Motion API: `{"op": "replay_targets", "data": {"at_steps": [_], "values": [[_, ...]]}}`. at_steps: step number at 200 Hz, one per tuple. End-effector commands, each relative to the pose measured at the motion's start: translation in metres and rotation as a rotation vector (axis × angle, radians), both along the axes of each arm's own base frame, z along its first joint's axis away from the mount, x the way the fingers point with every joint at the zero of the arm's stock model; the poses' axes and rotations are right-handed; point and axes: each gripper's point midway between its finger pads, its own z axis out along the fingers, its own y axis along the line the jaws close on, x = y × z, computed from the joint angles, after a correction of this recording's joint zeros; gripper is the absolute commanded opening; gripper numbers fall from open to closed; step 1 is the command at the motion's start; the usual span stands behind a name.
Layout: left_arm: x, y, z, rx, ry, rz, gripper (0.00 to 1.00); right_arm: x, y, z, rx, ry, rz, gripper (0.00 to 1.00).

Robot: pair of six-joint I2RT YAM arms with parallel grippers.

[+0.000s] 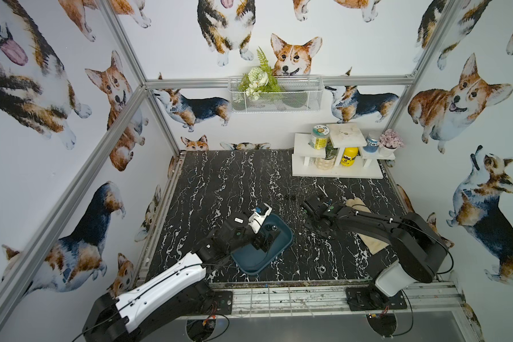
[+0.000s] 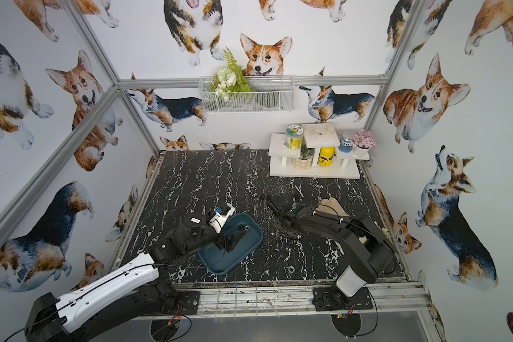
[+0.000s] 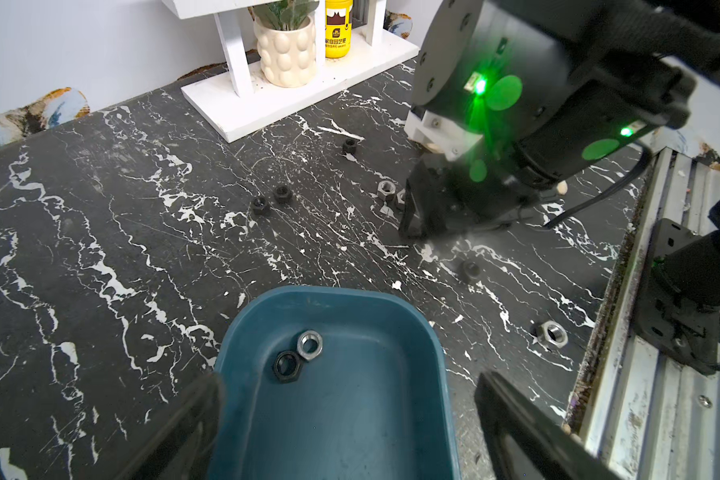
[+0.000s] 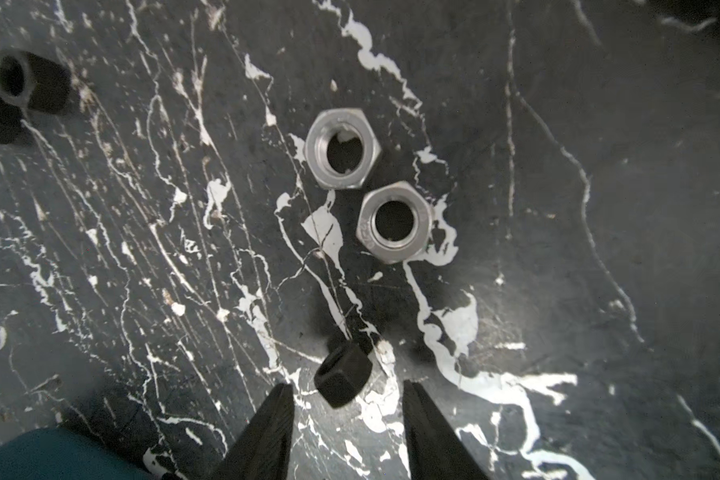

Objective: Put the nuts on the desktop into the storage box
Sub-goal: Pick up the nut from the center of the board.

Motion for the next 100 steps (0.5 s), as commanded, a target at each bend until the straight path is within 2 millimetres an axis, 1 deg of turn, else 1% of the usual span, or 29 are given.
{"op": "replay_targets", "data": {"at_steps": [1,7,25,45,71,100], "values": [[0.004,-0.001,0.007,-0.013,-0.039,0.002,1.0,0.006,0.004,-0.003,0.007,-0.011,-0.018,0.47],[0.004,-0.001,0.007,-0.012,-0.038,0.002,1.0,0.007,0.003,-0.005,-0.001,-0.007,-0.021,0.45],[0.003,-0.001,0.005,-0.009,-0.033,0.0,1.0,0.007,0.0,-0.007,-0.019,-0.006,-0.025,0.35],[0.003,-0.001,0.005,-0.014,-0.036,-0.003,1.0,0.007,-0.005,-0.007,-0.042,-0.011,-0.027,0.27],[0.002,-0.003,0.007,-0.023,-0.032,-0.006,1.0,0.007,-0.011,-0.005,-0.077,-0.019,-0.012,0.24],[0.001,-0.005,0.005,-0.025,-0.021,-0.018,1.0,0.004,-0.021,-0.011,-0.099,-0.002,0.003,0.23]]}}
